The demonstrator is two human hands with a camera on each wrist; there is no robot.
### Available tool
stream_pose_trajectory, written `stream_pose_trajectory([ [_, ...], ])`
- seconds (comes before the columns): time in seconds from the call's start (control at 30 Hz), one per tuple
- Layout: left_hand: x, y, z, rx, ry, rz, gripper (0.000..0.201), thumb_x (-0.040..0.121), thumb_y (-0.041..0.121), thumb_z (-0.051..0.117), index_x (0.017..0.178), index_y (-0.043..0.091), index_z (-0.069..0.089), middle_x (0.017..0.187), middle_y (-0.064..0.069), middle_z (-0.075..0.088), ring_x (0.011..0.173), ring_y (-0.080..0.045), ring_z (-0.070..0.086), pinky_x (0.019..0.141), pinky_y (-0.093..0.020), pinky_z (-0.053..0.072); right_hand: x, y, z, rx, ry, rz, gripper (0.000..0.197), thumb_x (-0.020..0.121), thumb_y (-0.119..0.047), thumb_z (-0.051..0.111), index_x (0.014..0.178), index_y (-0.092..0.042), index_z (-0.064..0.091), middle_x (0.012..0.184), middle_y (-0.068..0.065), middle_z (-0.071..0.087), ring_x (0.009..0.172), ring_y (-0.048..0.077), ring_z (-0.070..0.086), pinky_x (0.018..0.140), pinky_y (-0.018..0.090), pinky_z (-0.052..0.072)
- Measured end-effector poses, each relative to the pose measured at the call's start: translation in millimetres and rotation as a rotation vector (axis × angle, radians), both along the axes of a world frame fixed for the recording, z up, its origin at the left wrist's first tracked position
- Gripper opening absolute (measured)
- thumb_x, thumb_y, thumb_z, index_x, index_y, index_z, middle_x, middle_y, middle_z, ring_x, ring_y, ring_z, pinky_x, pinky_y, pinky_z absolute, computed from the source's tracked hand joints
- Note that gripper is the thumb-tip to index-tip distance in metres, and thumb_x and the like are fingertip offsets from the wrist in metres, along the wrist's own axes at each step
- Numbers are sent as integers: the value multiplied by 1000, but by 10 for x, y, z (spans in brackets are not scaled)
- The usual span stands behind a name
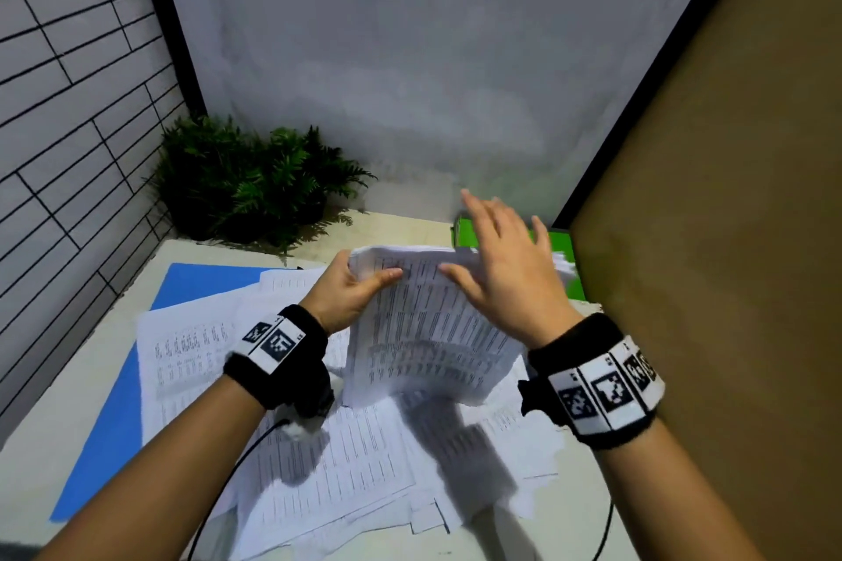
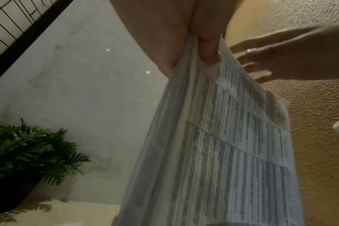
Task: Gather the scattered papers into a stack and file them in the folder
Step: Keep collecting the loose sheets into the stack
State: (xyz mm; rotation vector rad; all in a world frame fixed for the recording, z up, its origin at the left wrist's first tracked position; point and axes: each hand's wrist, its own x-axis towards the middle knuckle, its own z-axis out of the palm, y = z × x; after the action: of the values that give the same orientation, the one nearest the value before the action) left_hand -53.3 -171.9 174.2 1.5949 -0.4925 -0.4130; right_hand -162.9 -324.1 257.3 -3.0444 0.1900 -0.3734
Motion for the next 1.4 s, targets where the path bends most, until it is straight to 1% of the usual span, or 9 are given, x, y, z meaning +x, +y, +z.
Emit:
stream_pose_trajectory([
  [0.13,17,40,-93,12,-6,19,62,66,49,73,104,3,60,103,-15,66,97,-22,65,89,-37,53,-36,-181,-72,-123,162,-38,58,86,-44,53,135,-17,38,135,9,49,128,27,42,103,43,30],
  [0.27,1,54,-92,18,37,7,77,61,51,75,112,-3,53,112,-19,63,104,-27,62,93,-42,51,-97,-607,-114,171,90,-67,24,85,-30,61,77,-7,63,71,12,66,93,42,54,61,32,33],
  [0.33,-15,48,-27,34,47,-37,61,69,38,73,110,-4,56,109,-17,64,102,-24,63,90,-35,52,-146,-804,-175,557,73,26,18,82,-17,66,70,-3,68,50,-9,56,59,-10,44,54,20,32],
  [0.47,-42,40,79,59,63,-128,17,79,18,64,94,10,63,87,-1,66,83,-3,65,73,-14,52,-265,-937,-355,1066,-43,37,24,77,-3,66,69,-24,74,55,-25,64,58,-13,53,60,5,41],
  [0.73,-38,80,51,8,67,-147,14,79,6,65,84,19,66,71,14,73,73,3,67,60,-9,49,-182,-862,-812,1438,-265,-67,54,27,-55,86,67,-20,76,63,-16,71,63,-4,63,65,13,52],
  [0.93,-101,24,70,-62,58,-234,53,46,44,84,94,26,68,83,16,74,81,-1,68,68,-14,53,-88,-644,-768,1440,-270,44,78,46,-22,83,117,-19,51,101,-7,67,85,-2,65,75,14,52],
  [1.13,-82,89,68,-140,75,-205,60,38,50,82,89,25,63,78,18,74,77,3,68,65,-11,52,-145,-649,-797,1468,-359,-49,40,54,-19,78,91,-13,64,73,-14,74,72,0,68,69,15,54],
  [1.3,-115,92,176,-108,63,-131,19,74,8,68,83,23,59,65,25,70,66,10,64,59,-7,49,-215,-619,-685,1415,-419,-17,26,79,6,59,76,-18,66,62,-20,70,62,-7,63,64,11,51],
  [1.4,-128,157,297,-168,25,-172,26,58,35,79,82,30,68,72,25,71,74,10,64,64,-8,49,-299,-697,-573,1429,-458,97,22,60,-10,78,77,-24,74,72,-18,73,70,-5,64,68,11,50],
])
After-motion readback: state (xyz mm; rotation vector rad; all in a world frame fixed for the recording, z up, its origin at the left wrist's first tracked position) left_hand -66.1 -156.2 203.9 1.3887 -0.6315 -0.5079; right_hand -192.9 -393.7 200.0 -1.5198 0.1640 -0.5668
